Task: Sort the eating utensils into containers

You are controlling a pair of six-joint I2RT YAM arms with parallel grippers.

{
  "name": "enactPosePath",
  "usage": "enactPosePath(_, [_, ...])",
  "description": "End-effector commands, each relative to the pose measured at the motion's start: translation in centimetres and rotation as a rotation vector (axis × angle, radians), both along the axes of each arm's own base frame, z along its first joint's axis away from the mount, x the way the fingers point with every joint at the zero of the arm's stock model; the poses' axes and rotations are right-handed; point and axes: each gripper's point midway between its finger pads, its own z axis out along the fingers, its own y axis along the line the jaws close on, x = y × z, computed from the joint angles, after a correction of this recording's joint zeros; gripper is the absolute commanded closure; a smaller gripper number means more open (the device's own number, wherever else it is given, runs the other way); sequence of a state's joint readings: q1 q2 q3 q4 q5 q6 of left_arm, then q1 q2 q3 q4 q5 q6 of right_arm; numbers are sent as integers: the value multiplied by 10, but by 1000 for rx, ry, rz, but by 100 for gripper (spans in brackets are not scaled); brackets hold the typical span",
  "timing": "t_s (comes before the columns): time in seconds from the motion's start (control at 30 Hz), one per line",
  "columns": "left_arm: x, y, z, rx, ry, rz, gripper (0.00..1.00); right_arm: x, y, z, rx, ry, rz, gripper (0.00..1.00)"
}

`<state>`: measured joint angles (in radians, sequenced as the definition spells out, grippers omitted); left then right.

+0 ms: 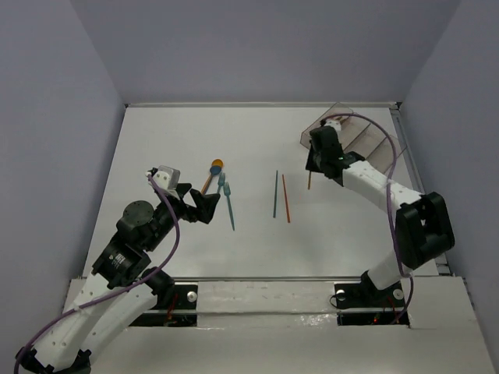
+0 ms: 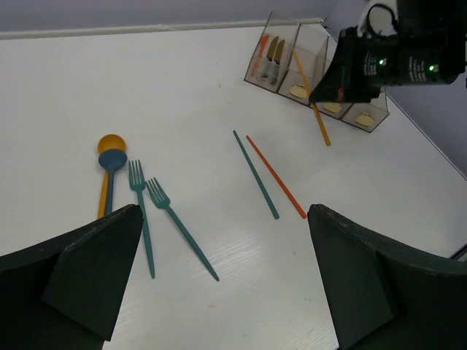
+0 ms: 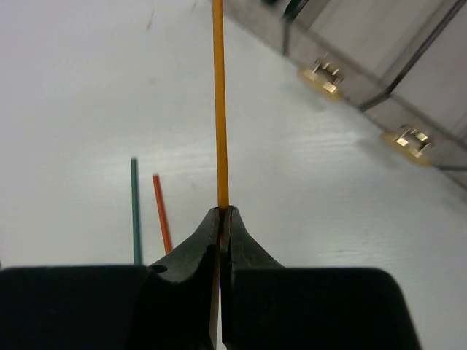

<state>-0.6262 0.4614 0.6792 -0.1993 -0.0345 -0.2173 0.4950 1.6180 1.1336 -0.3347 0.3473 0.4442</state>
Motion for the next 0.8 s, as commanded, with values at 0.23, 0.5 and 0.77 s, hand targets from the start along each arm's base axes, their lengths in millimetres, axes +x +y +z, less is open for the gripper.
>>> enactPosePath(0.23, [1, -1, 12, -19, -49, -9, 1, 108, -138, 94, 202, -315, -353, 100])
enactPosePath(0.5, [3, -1, 10, -14, -43, -3, 1, 172, -174, 56, 265, -233, -432, 100])
enactPosePath(0.77, [4, 0, 10, -11, -41, 6, 1, 193, -182, 46, 329, -247, -478, 93])
